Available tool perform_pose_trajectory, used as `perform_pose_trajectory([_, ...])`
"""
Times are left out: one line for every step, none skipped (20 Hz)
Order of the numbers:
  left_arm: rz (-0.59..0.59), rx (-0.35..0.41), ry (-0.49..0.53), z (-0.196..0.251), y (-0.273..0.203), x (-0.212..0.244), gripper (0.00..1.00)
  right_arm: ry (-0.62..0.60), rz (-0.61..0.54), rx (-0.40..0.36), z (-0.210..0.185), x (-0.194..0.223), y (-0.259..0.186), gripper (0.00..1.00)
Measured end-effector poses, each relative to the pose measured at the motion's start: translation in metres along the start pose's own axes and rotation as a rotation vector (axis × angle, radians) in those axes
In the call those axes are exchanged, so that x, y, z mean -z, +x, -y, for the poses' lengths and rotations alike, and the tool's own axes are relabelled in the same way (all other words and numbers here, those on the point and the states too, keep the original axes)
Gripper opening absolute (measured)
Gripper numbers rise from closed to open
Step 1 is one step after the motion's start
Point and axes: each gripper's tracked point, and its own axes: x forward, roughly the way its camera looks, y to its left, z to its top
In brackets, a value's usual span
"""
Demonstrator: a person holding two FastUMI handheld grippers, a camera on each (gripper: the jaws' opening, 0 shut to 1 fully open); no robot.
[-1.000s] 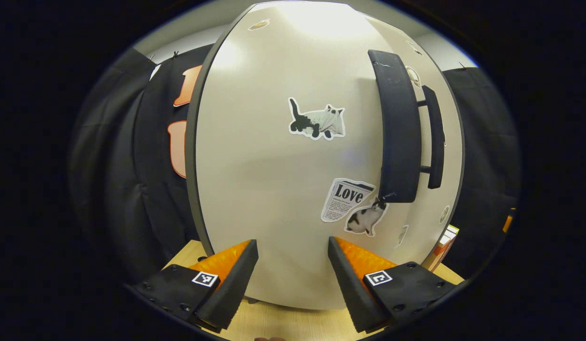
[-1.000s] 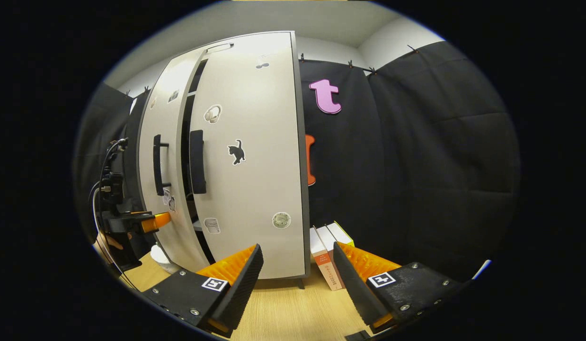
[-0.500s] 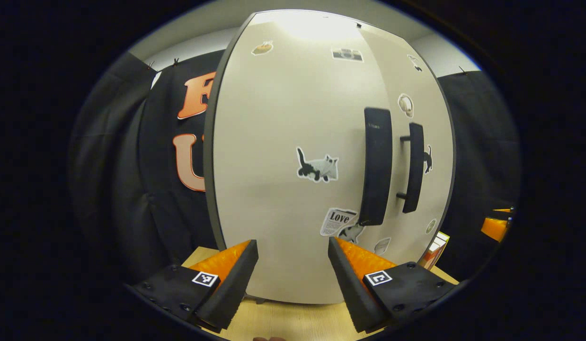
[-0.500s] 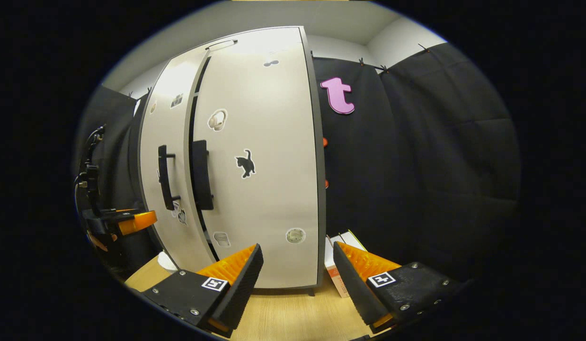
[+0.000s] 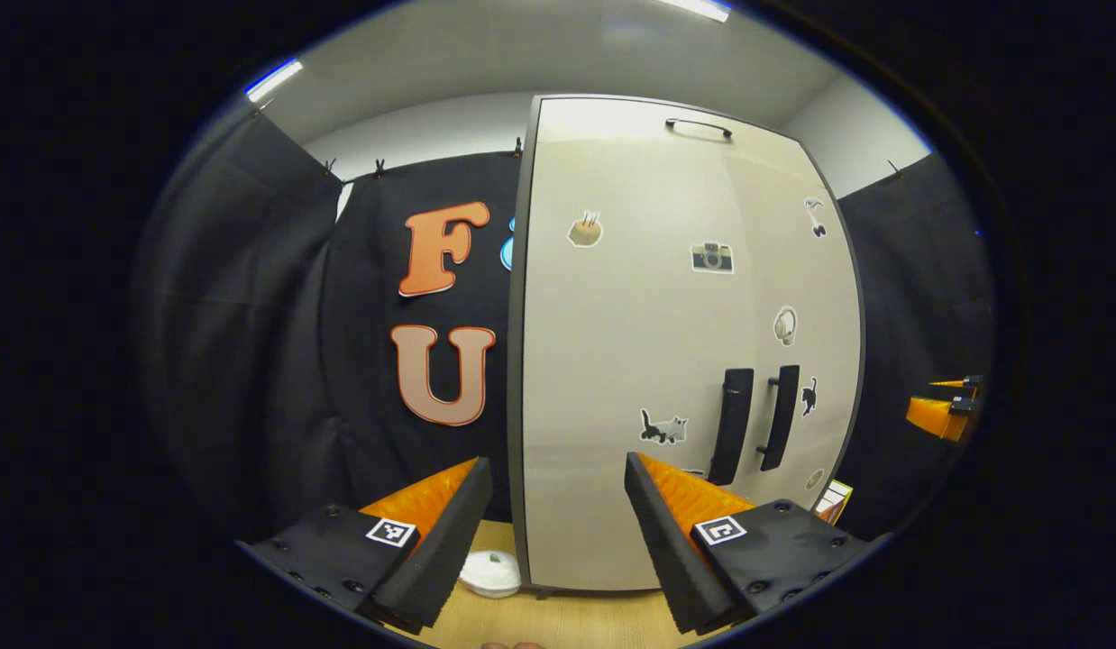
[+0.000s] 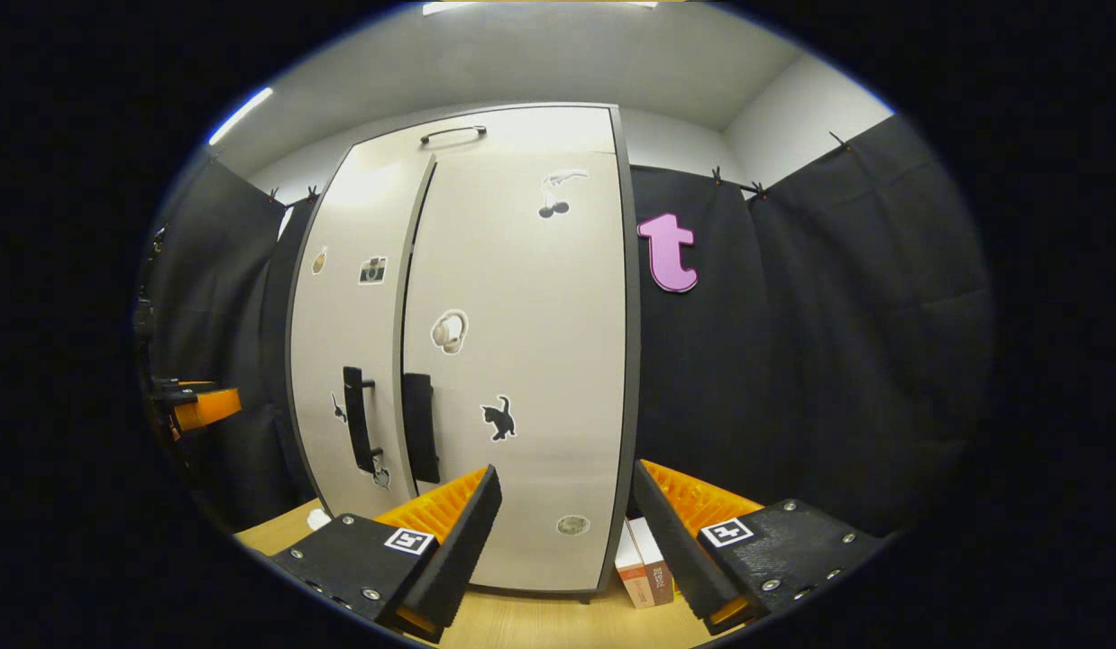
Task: Grab one shoe with the right hand and put it into the shoe cabinet, grab the other shoe with the left hand and put it into the shoe cabinet; then close the right door with the right hand and the left door with the left hand.
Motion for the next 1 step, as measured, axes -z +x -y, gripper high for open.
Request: perform_pose_trajectory([0.014, -0.004, 0.005, -0.0029, -0.0049, -0.0065, 0.96, -0.008, 0.014, 0.001, -0.0011, -0.0081, -0.0027, 0.92])
